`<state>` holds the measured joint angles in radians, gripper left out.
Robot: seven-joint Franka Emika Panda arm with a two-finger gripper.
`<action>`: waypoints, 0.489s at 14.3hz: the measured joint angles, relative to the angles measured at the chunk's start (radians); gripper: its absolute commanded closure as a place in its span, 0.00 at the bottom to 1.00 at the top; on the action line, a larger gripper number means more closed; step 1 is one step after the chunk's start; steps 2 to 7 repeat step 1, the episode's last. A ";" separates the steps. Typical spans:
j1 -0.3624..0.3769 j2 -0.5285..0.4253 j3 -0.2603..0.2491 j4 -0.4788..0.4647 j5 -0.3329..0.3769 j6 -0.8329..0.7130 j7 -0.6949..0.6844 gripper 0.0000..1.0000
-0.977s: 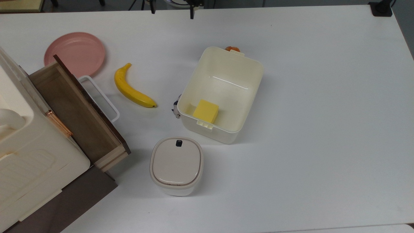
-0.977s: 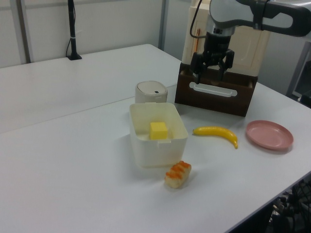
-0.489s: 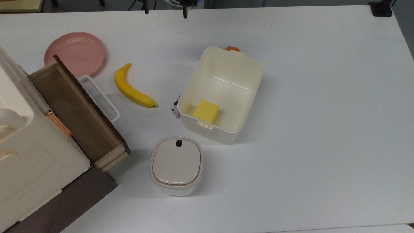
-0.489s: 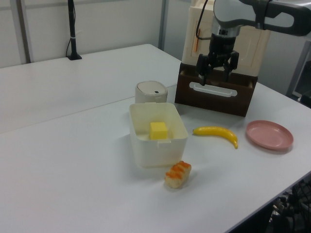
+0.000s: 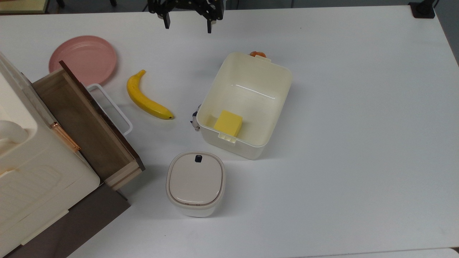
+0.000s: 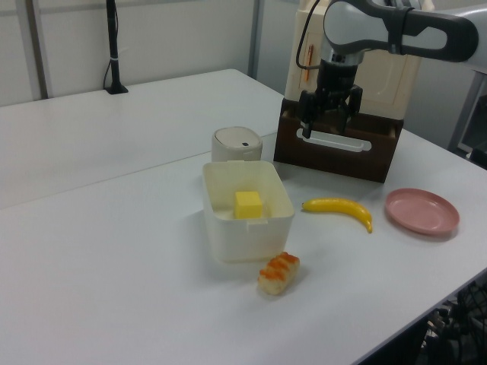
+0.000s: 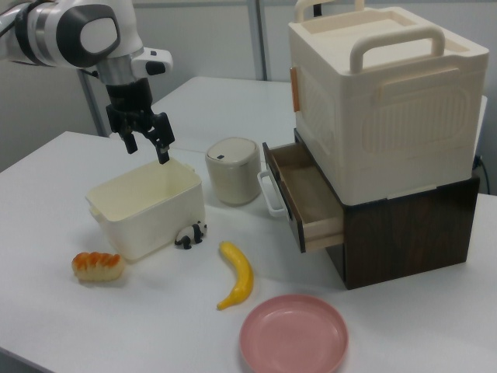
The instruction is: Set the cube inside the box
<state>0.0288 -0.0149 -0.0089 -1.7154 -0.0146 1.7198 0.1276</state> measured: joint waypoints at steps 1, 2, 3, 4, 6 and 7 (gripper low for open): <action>0.002 0.000 0.000 0.000 0.000 0.000 0.000 0.00; 0.002 0.000 0.000 0.000 0.000 0.000 0.000 0.00; 0.002 0.000 0.000 0.000 0.000 0.000 0.000 0.00; 0.002 0.000 0.000 0.000 0.000 0.000 0.000 0.00; 0.002 0.000 0.000 0.000 0.000 0.000 0.000 0.00; 0.002 0.000 0.000 0.000 0.000 0.000 0.000 0.00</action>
